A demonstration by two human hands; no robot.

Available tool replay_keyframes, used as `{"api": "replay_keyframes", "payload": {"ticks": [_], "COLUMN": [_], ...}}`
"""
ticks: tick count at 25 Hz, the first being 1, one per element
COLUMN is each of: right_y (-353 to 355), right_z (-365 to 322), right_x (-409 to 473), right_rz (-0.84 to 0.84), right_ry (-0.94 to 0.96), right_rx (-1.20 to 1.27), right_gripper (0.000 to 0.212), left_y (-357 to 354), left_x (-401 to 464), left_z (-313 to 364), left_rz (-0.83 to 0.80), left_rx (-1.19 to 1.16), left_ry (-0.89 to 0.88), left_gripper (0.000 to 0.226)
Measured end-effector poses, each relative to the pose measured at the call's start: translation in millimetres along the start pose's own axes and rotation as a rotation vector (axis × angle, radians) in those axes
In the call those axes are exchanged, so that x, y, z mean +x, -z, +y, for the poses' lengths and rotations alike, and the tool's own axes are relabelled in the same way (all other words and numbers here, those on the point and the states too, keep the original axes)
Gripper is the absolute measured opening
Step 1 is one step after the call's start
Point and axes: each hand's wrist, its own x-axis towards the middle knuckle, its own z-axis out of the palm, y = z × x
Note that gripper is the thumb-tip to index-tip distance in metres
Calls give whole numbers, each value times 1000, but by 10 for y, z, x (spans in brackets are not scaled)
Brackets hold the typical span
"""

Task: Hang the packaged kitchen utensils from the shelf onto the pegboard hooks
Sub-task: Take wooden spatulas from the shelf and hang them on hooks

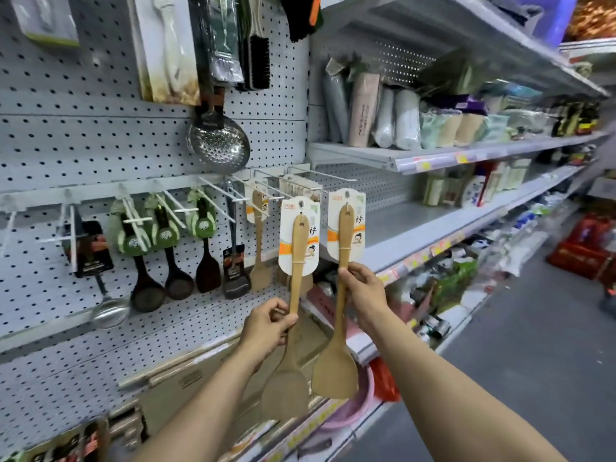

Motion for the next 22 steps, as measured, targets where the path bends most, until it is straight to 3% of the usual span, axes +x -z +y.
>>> {"api": "replay_keyframes", "payload": {"ticks": [5,12,22], "right_y": [560,708,536], "right_z": [-48,-2,292], "right_x": [897,1668,2307], "right_rz": [-131,-340,-500], "right_ry": [-54,-95,-168], "right_rx": [-116,-196,7], "right_gripper": [19,18,13], "left_y": [-793,-1274,-1376], "left_x": [310,588,1082], "left_z": [148,252,155], "left_rz": [169,305,285], "left_rx": [5,1,-10], "left_ry": [47,125,125], "left_gripper": [8,10,8]}}
